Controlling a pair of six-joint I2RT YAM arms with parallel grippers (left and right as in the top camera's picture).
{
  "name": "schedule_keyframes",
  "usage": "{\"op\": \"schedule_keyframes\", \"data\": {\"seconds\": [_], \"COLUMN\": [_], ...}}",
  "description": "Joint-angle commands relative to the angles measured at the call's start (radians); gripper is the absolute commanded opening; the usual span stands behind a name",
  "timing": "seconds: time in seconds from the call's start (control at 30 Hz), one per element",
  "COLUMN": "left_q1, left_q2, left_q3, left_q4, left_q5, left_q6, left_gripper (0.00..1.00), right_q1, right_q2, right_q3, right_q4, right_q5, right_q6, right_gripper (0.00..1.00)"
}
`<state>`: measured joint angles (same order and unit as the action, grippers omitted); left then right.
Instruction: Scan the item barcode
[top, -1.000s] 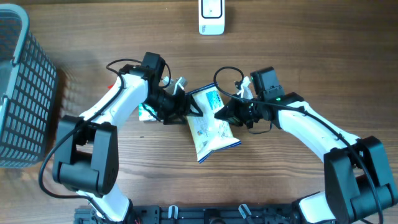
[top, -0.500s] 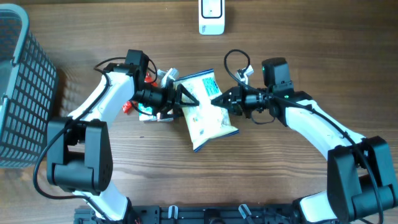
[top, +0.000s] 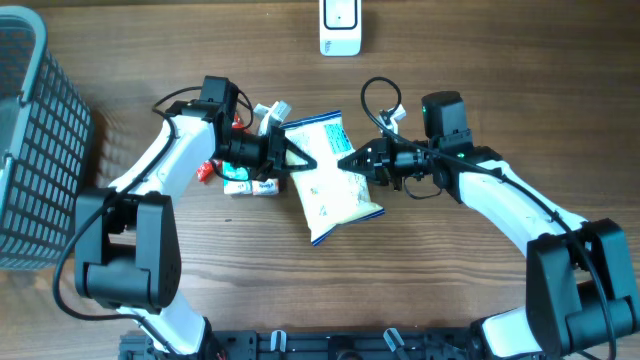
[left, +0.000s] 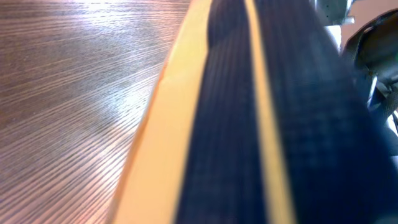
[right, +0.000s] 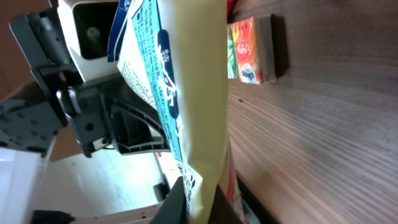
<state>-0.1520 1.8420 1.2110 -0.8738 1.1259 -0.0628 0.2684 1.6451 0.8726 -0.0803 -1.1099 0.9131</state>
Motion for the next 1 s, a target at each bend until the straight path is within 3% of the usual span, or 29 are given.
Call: {"op": "schedule_keyframes", "data": {"seconds": [0.0,0.1,0.2,0.43,0.67,0.8,0.97], "left_q1": [0.0,0.0,0.0,0.006,0.006,0.006,0.006], "left_q2": [-0.01,-0.01,-0.01,-0.01,-0.01,-0.01,-0.01], "left_q3": [0.008,0.008,0.008,0.008,0.008,0.008,0.008], "left_q4": [-0.001,-0.014,-0.048,-0.119,-0.129,-0.14,-0.141], "left_q5": [0.006,0.007,0.008,0.109,0.202,0.202,0.2], "left_q6": [0.003,0.002,0.002,0.004,0.008,0.011,0.011], "left_gripper": [0.04,0.04,0.04,0.04,0.04,0.04,0.04], "right_q1": [0.001,0.0,0.0,0.005,0.026,0.026,0.026], "right_q2": [-0.013,-0.013,-0.013,-0.013,0.017,0.07,0.135], "right_q3": [0.003,0.003,0.003,0.003,0.003,0.003,0.003], "right_q4": [0.007,0.008,0.036,0.201,0.068,0.088,0.248], "right_q5": [-0.015,0.004,0.013,0.031,0.16,0.12,-0.052], "right_q6": [-0.155,-0.254,-0.33,-0.283,-0.28,-0.203,-0.084], "right_gripper": [0.3,0.68,0.94,0.99,0.99,0.99,0.99]}}
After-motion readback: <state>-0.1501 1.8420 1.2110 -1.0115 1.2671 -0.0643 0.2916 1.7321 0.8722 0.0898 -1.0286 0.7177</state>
